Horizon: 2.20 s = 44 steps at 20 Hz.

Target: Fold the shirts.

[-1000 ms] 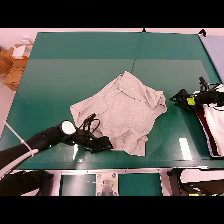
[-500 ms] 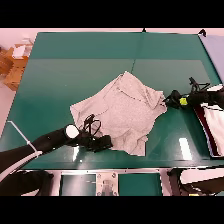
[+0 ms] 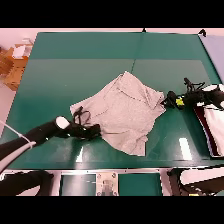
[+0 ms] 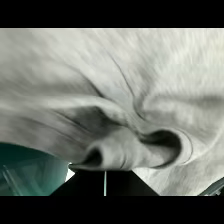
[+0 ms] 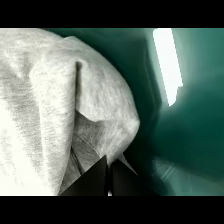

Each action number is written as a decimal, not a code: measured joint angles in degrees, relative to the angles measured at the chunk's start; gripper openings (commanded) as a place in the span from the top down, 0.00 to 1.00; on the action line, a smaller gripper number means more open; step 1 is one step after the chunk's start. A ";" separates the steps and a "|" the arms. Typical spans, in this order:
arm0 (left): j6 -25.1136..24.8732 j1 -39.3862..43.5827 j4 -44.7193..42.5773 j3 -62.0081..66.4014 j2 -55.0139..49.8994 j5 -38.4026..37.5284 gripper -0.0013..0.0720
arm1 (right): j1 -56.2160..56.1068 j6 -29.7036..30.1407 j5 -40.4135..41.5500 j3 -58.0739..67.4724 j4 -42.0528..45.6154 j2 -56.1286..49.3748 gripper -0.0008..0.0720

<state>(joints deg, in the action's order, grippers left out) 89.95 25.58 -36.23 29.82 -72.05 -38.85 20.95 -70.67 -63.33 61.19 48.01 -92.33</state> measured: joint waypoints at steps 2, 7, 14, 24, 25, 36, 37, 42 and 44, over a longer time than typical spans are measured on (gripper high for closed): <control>-2.08 -5.03 -1.73 0.94 -0.04 -2.45 0.96 | -0.22 -0.04 -1.25 -0.79 -0.22 0.35 0.98; -6.16 -16.98 -6.86 6.38 -0.11 -4.81 0.96 | -1.49 -0.33 -3.08 -10.69 -1.40 5.92 0.98; -10.45 -29.57 -11.26 17.29 -2.23 -7.78 0.66 | -9.25 -1.16 -0.81 -27.19 -4.13 18.01 0.87; -12.26 -36.79 -14.43 19.74 -3.76 -25.83 0.04 | -8.02 -2.27 -4.83 -26.84 -3.82 20.15 0.52; -12.28 -36.72 -14.47 18.47 -3.82 -26.14 0.15 | -7.17 -2.29 -5.11 -26.75 -3.67 20.17 0.52; -13.75 -26.36 -8.55 10.60 -4.24 -9.57 0.95 | -4.72 -2.29 -5.92 -26.53 -3.48 20.20 0.52; -14.03 -26.14 -7.87 10.58 -4.17 -9.75 0.95 | -4.72 -2.25 -5.92 -26.53 -3.48 20.20 0.47; -17.03 -25.51 -6.84 10.84 -4.11 -15.87 0.96 | -4.68 -1.57 -6.08 -26.53 -3.45 20.20 0.28; -16.83 -25.86 -9.05 11.56 -4.09 -18.36 0.96 | -4.68 -1.40 -6.40 -26.49 -3.43 20.20 0.28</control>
<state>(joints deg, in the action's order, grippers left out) 73.12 -0.27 -45.28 41.39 -76.14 -57.21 16.27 -72.07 -69.73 34.70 44.58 -72.14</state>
